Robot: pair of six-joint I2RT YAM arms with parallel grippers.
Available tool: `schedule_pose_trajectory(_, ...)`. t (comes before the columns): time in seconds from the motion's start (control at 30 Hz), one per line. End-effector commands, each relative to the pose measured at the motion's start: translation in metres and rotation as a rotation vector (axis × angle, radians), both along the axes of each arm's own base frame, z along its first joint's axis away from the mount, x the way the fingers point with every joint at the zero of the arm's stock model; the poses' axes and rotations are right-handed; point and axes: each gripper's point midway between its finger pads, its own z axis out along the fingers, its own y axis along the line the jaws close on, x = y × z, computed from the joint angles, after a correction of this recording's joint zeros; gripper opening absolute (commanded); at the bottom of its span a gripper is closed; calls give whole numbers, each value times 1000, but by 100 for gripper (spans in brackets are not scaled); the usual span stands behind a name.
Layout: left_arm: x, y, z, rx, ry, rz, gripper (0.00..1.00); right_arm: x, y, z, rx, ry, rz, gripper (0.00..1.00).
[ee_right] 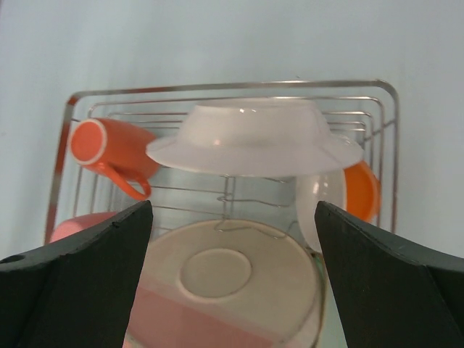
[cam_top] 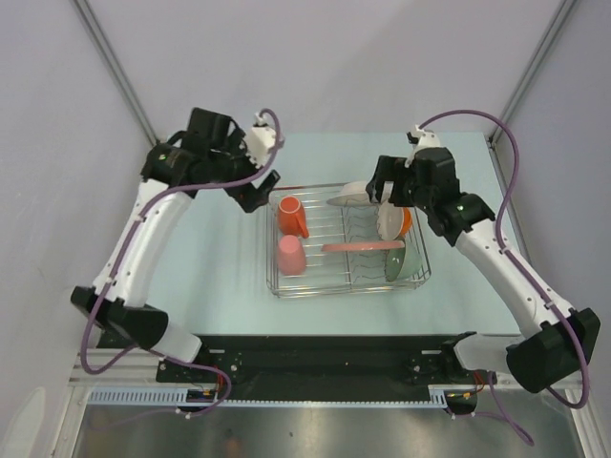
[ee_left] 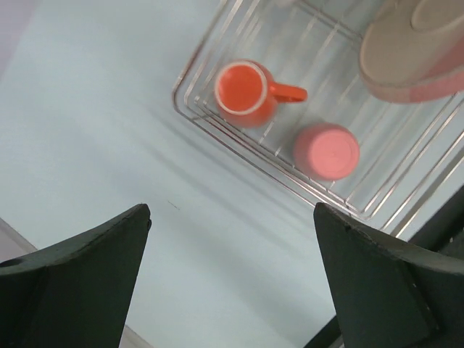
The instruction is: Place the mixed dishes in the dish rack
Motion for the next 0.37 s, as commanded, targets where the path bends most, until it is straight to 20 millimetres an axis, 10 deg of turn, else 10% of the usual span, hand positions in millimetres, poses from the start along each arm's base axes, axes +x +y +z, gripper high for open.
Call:
schedule_pose_trajectory(0.0, 11, 16, 31, -154, -86, 77, 100, -14, -35, 5, -121, -11, -124, 100)
schedule_pose_trajectory(0.33, 15, 36, 33, -247, -156, 161, 100, -30, -47, 34, -135, -102, -116, 100)
